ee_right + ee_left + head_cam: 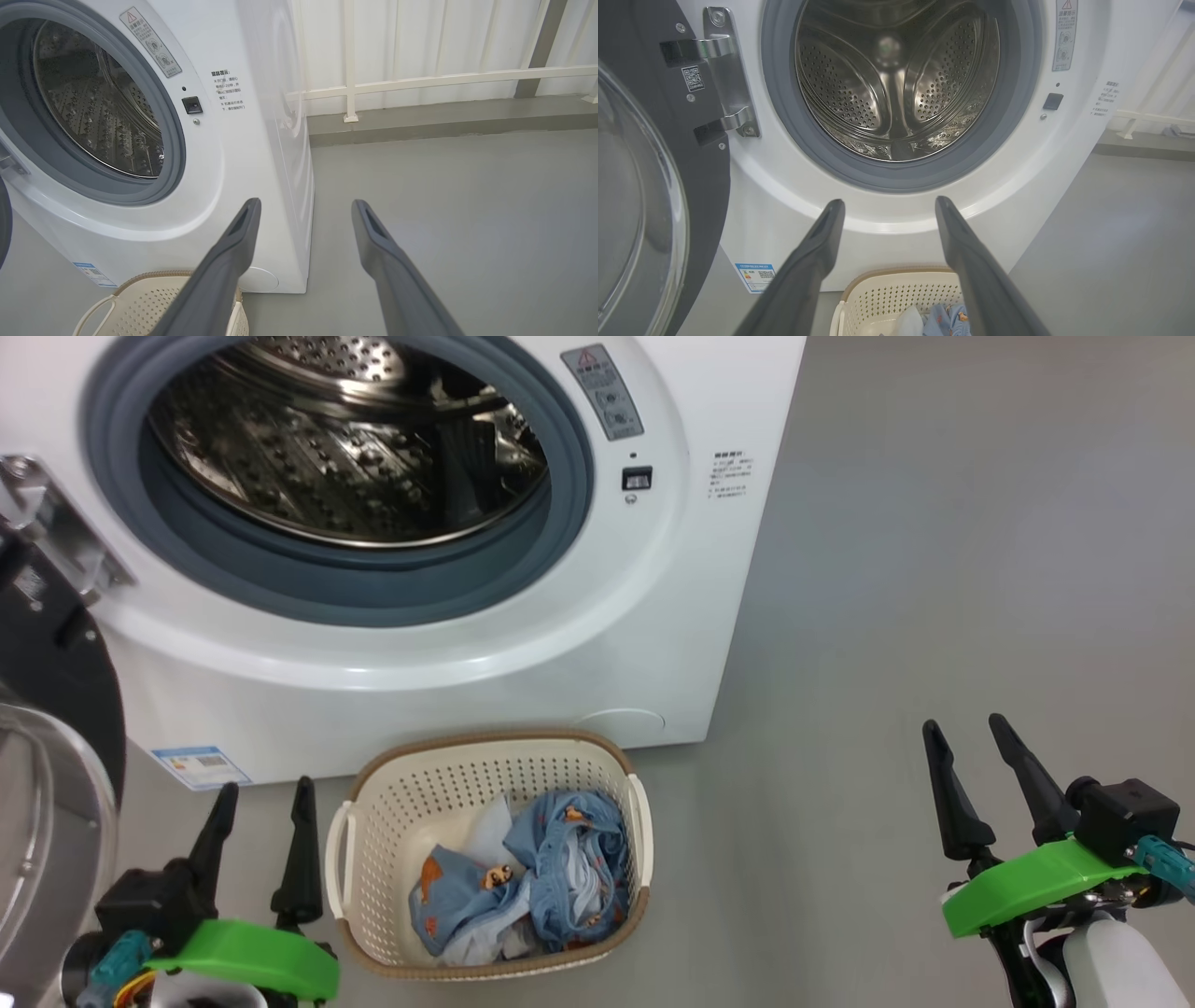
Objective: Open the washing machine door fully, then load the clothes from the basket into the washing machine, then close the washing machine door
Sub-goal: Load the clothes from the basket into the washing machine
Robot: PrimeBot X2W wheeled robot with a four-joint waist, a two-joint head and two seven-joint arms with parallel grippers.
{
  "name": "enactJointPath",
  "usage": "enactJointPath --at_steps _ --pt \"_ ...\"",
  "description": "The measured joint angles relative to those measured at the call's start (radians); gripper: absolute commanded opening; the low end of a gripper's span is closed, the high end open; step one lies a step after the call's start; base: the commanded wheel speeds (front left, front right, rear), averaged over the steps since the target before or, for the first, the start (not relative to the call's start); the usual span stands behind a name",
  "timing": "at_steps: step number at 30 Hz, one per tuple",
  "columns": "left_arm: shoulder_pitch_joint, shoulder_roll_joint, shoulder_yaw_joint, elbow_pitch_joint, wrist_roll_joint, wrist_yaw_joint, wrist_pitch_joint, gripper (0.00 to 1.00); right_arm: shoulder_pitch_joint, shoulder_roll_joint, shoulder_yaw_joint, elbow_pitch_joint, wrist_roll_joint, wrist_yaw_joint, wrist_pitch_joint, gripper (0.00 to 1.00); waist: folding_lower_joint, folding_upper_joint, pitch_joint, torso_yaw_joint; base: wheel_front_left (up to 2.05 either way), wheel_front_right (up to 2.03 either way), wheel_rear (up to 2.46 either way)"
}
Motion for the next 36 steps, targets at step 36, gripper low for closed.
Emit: enactJointPath --at_steps 36 --pt "-0.530 0.044 -0.259 0.513 -0.010 -0.052 0.194 1.00 -0.213 0.073 -0.007 -0.064 0.006 0.000 0.000 1.00 0.0000 0.0000 0.451 -0.097 0.00 0.00 0.00"
